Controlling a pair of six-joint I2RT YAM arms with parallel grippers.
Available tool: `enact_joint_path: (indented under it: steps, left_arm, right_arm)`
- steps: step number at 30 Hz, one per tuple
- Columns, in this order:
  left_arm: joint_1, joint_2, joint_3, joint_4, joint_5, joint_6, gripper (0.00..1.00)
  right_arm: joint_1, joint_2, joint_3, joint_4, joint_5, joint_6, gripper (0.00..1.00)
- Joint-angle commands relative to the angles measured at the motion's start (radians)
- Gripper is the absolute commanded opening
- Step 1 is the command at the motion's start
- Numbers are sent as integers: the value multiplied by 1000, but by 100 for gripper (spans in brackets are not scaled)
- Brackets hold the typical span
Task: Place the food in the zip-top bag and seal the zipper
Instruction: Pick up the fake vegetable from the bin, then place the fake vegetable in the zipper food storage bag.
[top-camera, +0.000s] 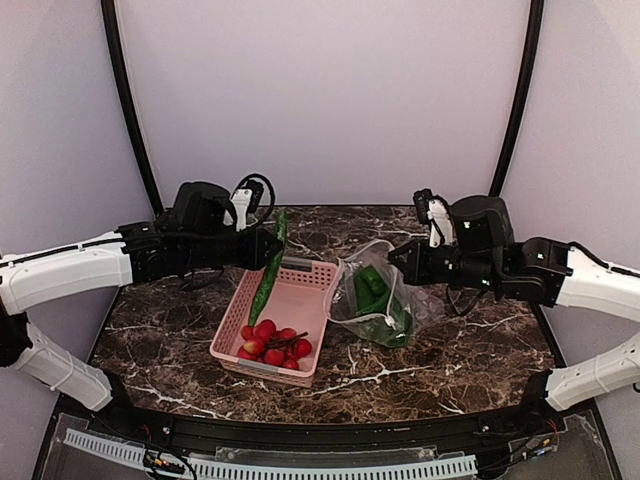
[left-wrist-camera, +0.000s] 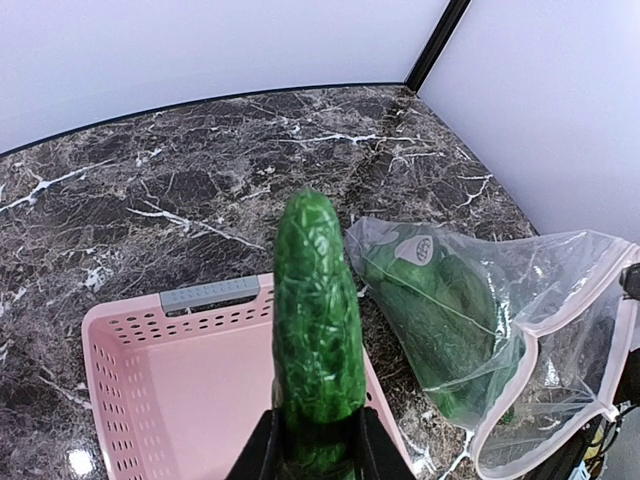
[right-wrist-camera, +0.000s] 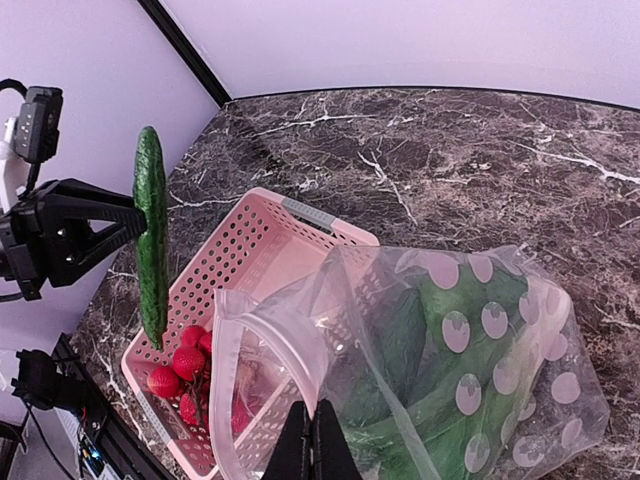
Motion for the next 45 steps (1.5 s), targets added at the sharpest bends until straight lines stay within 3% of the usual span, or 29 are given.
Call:
enact_joint_path:
  steps: [1,4,12,17,24,39,45]
  left_arm:
    - [-1,-63,-20,38,23,-8,22]
    - [-1,-84,-1,27,79,-49,22]
    - [-38,-66,43,-25,458,-232,22]
    - [-139,-15,89,-133,530,-246,23]
    - [-170,38,98,-159,649,-244,22]
    - [-77,297,267,-183,747,-128,24]
    - [-49,374,347,-296,669,-43,23]
  right_arm:
    - [-9,20,28,34,-10,-7,0]
    - [-8,22,34,35,-8,-12,0]
    - [-8,46,61,70,-28,-46,0]
    - [-8,84,85,99,-80,-81,0]
    - [-4,110,96,132,-146,-126,0]
    - [92,144,93,130,-249,-298,0]
    - [109,181,67,128,-251,-301,0]
